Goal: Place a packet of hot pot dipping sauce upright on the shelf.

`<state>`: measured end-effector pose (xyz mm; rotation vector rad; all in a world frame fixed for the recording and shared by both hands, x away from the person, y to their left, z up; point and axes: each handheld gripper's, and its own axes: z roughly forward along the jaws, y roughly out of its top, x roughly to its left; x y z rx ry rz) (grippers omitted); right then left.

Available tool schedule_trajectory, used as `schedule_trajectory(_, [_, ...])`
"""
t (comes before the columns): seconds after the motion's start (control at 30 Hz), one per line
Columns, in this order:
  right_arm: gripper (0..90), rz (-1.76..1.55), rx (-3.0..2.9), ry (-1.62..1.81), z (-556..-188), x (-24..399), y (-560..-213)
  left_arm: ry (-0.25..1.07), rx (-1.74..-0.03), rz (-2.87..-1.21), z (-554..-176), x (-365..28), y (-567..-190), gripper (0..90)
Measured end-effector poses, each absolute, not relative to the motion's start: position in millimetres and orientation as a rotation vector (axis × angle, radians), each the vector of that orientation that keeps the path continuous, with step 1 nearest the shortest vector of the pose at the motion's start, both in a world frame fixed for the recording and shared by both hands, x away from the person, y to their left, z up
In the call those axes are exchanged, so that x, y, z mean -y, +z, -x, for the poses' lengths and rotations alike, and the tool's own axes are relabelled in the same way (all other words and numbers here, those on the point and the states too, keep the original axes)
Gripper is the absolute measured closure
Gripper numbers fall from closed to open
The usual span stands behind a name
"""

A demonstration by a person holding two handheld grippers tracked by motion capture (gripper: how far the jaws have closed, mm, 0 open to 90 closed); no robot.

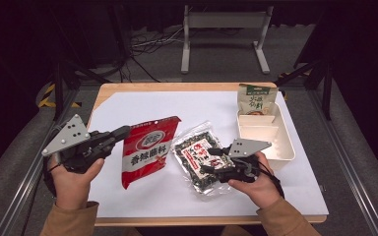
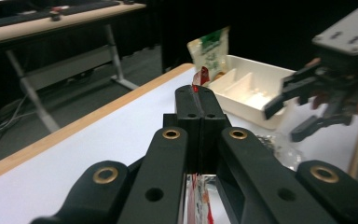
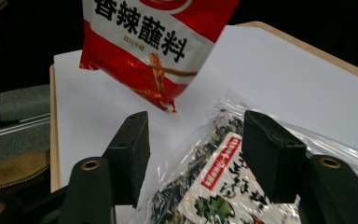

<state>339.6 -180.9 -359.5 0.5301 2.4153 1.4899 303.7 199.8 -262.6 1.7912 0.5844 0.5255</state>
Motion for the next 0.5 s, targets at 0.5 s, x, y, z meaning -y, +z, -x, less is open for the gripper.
schedule_trajectory(0.5, [38.9,-0.491,-2.504,1.512,-352,142,-386,0.465,-0.466,-1.789,-285,-172,-255,90.0])
